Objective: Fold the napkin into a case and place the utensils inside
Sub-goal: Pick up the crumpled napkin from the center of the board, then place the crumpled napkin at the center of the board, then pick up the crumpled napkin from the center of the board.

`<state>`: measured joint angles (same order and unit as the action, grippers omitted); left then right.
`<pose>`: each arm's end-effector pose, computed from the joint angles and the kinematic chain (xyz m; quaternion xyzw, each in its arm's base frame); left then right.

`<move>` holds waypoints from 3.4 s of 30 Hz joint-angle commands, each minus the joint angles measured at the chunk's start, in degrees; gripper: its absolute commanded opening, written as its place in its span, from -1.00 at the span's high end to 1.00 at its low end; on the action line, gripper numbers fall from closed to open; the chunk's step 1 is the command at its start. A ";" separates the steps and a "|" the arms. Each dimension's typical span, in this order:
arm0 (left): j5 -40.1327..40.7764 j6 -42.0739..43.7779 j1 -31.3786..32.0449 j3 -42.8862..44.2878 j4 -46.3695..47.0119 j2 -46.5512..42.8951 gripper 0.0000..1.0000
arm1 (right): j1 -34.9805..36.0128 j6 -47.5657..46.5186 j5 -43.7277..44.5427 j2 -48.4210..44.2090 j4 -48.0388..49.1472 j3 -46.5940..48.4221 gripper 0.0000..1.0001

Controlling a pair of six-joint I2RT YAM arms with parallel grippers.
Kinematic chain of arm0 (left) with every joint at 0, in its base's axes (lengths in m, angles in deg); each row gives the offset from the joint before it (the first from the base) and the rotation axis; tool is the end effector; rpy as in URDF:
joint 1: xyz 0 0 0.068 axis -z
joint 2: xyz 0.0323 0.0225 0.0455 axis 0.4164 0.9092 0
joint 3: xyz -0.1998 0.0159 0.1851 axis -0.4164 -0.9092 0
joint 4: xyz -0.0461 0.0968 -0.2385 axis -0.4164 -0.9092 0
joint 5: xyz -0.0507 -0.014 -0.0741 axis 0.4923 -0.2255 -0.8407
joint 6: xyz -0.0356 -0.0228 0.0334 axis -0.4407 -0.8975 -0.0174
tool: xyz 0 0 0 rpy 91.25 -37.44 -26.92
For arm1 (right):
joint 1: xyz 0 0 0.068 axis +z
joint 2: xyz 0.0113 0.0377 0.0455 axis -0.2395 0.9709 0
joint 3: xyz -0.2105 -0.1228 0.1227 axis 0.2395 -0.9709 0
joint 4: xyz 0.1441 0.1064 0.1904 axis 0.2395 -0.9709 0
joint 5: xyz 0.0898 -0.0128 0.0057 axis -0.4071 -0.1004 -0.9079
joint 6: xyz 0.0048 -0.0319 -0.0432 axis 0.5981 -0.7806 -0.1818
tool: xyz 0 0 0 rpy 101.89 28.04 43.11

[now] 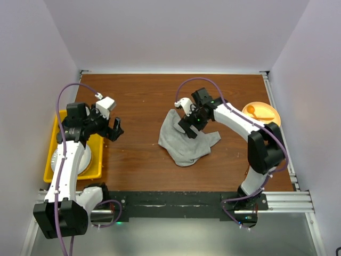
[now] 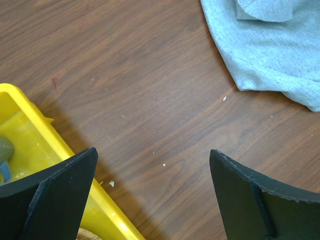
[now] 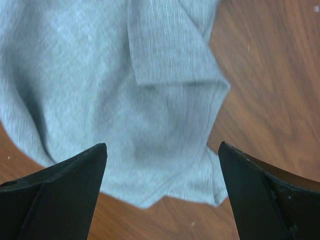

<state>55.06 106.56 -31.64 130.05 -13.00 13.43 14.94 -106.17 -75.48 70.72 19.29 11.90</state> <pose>0.2059 0.0060 0.2991 0.2203 0.8604 -0.1616 0.4302 0.3072 0.1767 0.2336 -0.4367 0.8668 0.1076 0.2153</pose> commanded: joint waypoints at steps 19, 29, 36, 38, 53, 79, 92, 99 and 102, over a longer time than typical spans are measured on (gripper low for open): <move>-1.71 -9.01 0.08 4.65 4.38 2.27 -1.00 | 2.49 0.69 7.92 13.40 6.39 19.79 1.00; -3.54 -16.21 -6.93 16.76 5.35 11.39 -0.99 | 1.26 -3.26 8.56 8.55 5.87 44.48 1.00; -8.20 -15.17 -8.35 22.76 3.42 15.02 -0.98 | 6.44 -11.78 -1.64 3.73 -6.07 46.99 1.00; -8.82 -13.33 -8.27 22.50 2.89 15.10 -0.98 | 10.72 -17.29 -5.14 -0.57 -9.85 37.25 1.00; -7.16 9.80 2.70 9.15 -2.93 14.22 -0.90 | -1.71 -1.01 -8.61 -6.41 -2.07 8.39 -0.84; 22.46 4.34 58.17 13.18 28.11 42.07 -0.45 | -14.12 17.47 5.64 24.98 11.40 25.60 -0.43; 29.59 6.28 61.78 17.75 26.80 53.34 0.29 | -14.03 17.38 5.38 30.70 10.61 26.76 0.06; 27.30 3.73 61.17 17.14 26.53 45.89 1.00 | -14.03 17.65 4.94 28.33 10.61 23.59 0.85; 25.02 1.80 58.80 16.87 26.10 41.58 1.00 | -14.03 17.82 4.68 26.66 10.26 22.27 1.00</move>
<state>82.77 111.17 29.67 146.59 12.27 63.57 0.73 -88.86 -70.19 100.16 30.64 36.72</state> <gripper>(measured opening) 0.031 0.020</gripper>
